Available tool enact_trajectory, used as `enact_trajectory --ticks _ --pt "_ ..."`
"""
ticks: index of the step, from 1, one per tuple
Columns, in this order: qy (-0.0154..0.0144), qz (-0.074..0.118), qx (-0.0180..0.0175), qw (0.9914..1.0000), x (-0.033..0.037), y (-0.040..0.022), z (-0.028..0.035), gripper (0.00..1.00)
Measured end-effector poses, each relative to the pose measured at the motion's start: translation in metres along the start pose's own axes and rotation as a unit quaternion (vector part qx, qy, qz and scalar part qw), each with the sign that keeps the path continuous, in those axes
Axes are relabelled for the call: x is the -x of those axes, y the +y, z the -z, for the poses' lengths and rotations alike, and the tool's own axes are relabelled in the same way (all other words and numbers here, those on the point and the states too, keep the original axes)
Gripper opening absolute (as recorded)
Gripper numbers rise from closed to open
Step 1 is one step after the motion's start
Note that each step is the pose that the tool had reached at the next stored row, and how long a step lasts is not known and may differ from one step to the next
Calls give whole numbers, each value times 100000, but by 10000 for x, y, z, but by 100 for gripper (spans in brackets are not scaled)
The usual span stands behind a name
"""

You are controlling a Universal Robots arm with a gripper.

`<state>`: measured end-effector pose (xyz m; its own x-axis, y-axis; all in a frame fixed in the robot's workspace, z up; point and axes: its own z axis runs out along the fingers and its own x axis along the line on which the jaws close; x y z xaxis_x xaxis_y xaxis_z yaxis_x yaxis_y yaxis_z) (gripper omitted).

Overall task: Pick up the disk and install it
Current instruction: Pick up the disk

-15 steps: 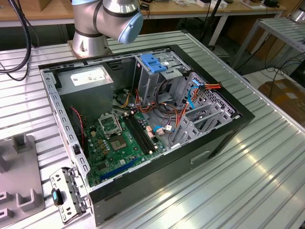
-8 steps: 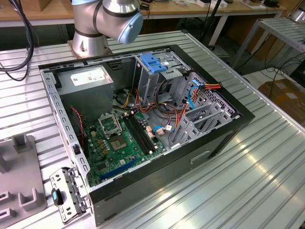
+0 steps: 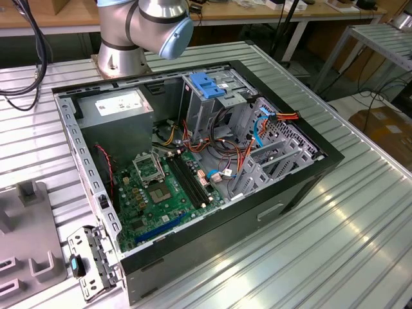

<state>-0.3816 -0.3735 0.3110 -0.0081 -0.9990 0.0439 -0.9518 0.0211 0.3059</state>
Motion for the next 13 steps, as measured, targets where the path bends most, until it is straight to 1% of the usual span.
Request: enact_trajectory --ticks 2,3,6,10,13 --pt "202 615 -22 99998 11 1 1 37" --pt "215 684 -29 99997 34 1 2 37" --pt "275 864 -40 99996 47 1 2 37" --pt "664 2097 -99 99976 68 2 2 37" --pt "682 2130 -100 99975 67 2 3 37"
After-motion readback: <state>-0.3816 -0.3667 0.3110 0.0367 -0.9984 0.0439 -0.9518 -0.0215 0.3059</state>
